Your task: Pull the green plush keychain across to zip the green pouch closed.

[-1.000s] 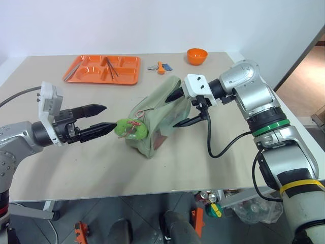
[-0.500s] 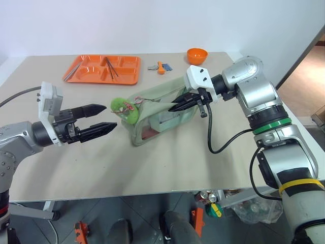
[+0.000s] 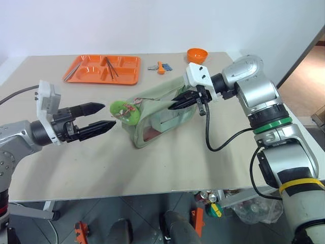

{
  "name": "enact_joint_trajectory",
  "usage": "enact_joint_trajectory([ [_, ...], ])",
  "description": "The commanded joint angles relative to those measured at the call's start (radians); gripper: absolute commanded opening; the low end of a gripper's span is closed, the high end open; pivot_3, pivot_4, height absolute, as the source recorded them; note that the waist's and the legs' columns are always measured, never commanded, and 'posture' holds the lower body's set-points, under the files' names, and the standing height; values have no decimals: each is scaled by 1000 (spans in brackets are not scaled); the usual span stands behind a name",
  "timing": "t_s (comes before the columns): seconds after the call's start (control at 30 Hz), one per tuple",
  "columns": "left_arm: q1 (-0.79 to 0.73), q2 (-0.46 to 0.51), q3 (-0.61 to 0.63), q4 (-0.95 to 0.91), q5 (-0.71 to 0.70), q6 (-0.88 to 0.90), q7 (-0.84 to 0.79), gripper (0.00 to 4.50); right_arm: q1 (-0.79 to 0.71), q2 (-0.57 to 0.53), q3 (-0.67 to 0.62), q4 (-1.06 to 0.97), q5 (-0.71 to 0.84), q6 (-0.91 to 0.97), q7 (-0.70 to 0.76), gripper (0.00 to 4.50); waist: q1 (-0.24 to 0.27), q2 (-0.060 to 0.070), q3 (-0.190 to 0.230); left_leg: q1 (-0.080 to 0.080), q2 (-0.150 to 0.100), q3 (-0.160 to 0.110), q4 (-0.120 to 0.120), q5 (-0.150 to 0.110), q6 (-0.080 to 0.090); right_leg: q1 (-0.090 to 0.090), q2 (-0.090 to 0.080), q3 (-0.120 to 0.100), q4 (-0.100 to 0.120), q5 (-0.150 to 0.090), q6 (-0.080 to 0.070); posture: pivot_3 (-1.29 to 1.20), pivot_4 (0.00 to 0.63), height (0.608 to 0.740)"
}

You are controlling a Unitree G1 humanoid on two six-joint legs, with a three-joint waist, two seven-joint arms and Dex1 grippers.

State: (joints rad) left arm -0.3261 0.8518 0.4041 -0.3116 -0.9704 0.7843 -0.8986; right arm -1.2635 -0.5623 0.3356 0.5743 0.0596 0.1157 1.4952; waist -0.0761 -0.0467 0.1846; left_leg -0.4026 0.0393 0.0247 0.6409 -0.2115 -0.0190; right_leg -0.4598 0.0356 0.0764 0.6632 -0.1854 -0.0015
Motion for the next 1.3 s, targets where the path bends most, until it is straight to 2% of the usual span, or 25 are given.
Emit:
enact_joint_trajectory([
  [0.03,21,18,76,-18,-24,-8,12,4500,-43,-26,-21,-17,-44,150,-62,35,0,0,0,0,0,0,0,0,0,0,0,0,0,0,0,0,150,740],
  [0.3,102,51,119,-9,26,-39,-8,4500,-36,-1,10,-155,-60,510,-146,35,6,0,0,0,-1,0,0,0,-1,0,-2,-1,0,-3,-4,0,150,740],
  [0.47,105,44,121,-6,27,-47,-9,4500,-115,11,14,-149,-60,600,-167,35,4,0,0,-1,-3,0,0,0,-1,0,-4,-1,0,-3,-3,0,150,740],
  [0.63,102,22,97,-17,28,-56,2,4500,-231,-24,47,-96,-79,514,-89,35,3,0,0,-2,-2,0,-2,0,-1,-2,-4,-2,0,-3,-1,0,150,740],
  [0.87,97,6,91,-12,22,-66,10,4500,-251,-18,100,-87,-117,479,-40,35,-2,0,0,-2,-2,0,-4,-1,-2,-4,-4,-3,0,-5,-1,0,150,740],
  [1.03,99,-5,90,-11,20,-68,12,4500,-223,49,101,-116,-122,510,-97,35,-5,0,0,-3,-1,0,-4,-2,-2,-7,-3,-2,2,-6,-2,0,150,740],
  [1.13,94,-2,85,-11,18,-64,12,4500,-278,101,71,-22,-124,498,-152,35,-5,0,0,-4,1,1,-3,-1,-2,-9,-1,-2,3,-4,-3,0,150,740],
  [1.3,90,7,98,-8,7,-54,14,4500,-317,124,63,47,-118,470,-164,35,-2,0,0,-5,3,1,-3,-1,-3,-9,1,-2,3,-4,-4,0,150,740],
])
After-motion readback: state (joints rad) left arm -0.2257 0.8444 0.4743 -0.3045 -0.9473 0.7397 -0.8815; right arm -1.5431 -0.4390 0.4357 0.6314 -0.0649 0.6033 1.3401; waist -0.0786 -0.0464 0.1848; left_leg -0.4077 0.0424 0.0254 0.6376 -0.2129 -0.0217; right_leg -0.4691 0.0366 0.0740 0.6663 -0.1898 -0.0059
